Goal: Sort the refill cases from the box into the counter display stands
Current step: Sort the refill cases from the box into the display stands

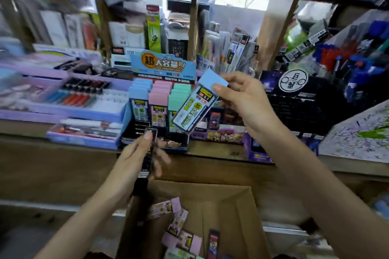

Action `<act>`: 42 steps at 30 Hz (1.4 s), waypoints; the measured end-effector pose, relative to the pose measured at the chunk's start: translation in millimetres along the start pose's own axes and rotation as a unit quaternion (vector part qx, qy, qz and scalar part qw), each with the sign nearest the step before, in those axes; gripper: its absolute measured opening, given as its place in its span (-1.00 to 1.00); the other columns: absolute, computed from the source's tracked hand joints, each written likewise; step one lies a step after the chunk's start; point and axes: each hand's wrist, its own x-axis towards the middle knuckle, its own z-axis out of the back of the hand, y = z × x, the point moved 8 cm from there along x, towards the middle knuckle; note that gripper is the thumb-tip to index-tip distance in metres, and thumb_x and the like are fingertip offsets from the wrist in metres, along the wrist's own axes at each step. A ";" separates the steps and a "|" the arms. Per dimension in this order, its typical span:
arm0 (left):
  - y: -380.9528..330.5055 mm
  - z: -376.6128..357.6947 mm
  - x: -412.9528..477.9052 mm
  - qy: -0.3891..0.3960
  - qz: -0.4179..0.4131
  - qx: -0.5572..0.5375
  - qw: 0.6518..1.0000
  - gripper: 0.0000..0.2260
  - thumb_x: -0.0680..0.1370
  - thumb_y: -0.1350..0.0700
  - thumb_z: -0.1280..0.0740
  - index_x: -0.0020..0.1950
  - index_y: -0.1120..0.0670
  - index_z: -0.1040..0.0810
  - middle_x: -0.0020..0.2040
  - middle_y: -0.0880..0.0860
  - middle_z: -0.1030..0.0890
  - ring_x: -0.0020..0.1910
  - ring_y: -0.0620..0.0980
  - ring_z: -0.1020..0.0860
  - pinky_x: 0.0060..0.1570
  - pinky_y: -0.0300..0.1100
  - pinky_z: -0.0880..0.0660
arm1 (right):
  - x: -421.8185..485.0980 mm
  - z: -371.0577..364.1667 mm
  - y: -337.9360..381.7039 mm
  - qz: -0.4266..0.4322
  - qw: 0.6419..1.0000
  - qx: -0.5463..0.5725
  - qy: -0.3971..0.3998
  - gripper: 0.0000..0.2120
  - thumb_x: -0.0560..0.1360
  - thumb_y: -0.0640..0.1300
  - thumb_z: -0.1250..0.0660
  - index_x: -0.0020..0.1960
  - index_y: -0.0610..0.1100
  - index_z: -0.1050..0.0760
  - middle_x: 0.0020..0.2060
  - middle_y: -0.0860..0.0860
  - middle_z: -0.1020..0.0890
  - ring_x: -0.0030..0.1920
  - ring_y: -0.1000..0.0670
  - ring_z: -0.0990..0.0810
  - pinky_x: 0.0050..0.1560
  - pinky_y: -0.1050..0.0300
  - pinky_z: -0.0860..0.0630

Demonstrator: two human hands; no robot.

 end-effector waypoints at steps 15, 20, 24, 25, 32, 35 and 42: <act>3.3 107.0 -8.2 -0.107 -0.021 -0.039 0.993 -0.85 0.60 0.15 -0.17 -0.11 0.16 -0.48 -0.34 0.07 -0.58 -0.46 -0.08 -0.50 -0.47 -0.27 -0.48 | 73.2 -162.7 -18.6 0.113 0.923 -0.354 0.100 -0.89 0.47 -0.16 -0.37 -0.02 -0.15 -0.52 -0.10 -0.08 -0.63 -0.05 -0.08 -0.58 0.00 -0.11 -0.53; 4.8 109.5 -1.2 -0.108 -0.027 -0.062 0.992 -0.82 0.45 -0.02 -0.29 -0.11 0.02 -0.63 -0.17 0.00 -0.63 -0.15 -0.12 -0.59 -0.11 -0.28 -0.50 | 66.8 -165.2 -21.9 0.116 0.922 -0.355 0.106 -0.88 0.47 -0.15 -0.39 -0.01 -0.15 -0.54 -0.08 -0.08 -0.64 -0.04 -0.06 -0.59 0.09 -0.10 -0.50; -4.6 105.1 1.9 -0.093 -0.055 -0.022 0.994 -0.84 0.46 -0.02 -0.29 -0.13 -0.01 -0.63 -0.16 -0.04 -0.63 -0.10 -0.12 -0.56 -0.03 -0.18 -0.42 | 66.4 -169.6 -22.7 0.119 0.920 -0.356 0.111 -0.88 0.45 -0.16 -0.42 -0.03 -0.14 -0.56 -0.14 -0.01 -0.62 -0.05 -0.03 -0.59 0.14 -0.10 -0.46; -7.7 103.7 1.7 -0.085 -0.062 -0.004 0.994 -0.84 0.47 -0.01 -0.29 -0.12 0.01 -0.62 -0.16 -0.02 -0.63 -0.11 -0.11 -0.56 -0.04 -0.19 -0.43 | 66.2 -170.0 -24.7 0.122 0.919 -0.359 0.111 -0.88 0.45 -0.15 -0.42 -0.03 -0.12 -0.55 -0.14 -0.01 -0.62 -0.04 -0.04 -0.58 0.16 -0.12 -0.44; -35.8 104.2 1.5 -0.093 -0.128 0.104 0.982 -0.90 0.47 0.05 -0.34 -0.11 0.05 -0.60 -0.27 -0.09 -0.62 -0.24 -0.20 -0.55 -0.22 -0.41 -0.44 | 58.3 -173.2 -28.5 0.263 0.824 -0.495 0.086 -0.79 0.47 -0.09 -0.38 0.07 -0.14 -0.55 0.07 -0.06 -0.48 0.17 -0.11 -0.35 0.16 0.06 -0.22; -34.2 102.7 1.8 -0.104 -0.118 0.024 0.987 -0.90 0.45 0.14 -0.35 -0.07 0.11 -0.58 -0.23 -0.01 -0.64 -0.20 -0.09 -0.63 -0.23 -0.34 -0.54 | 52.7 -166.8 -20.1 0.282 0.810 -0.508 0.085 -0.78 0.52 -0.07 -0.32 0.09 -0.15 -0.59 0.19 -0.10 -0.45 0.27 -0.13 -0.30 0.23 0.07 -0.16; -29.3 73.6 3.5 -0.101 -0.113 -0.138 0.979 -0.94 0.38 0.17 -0.35 -0.17 0.10 -0.53 -0.27 0.01 -0.66 -0.19 -0.01 -0.68 -0.21 -0.30 -0.57 | -9.0 -116.3 -30.2 0.086 0.972 -0.185 0.119 -0.79 0.58 -0.03 -0.22 0.10 -0.10 -0.55 0.03 0.03 -0.54 0.05 0.15 -0.48 0.10 0.40 -0.35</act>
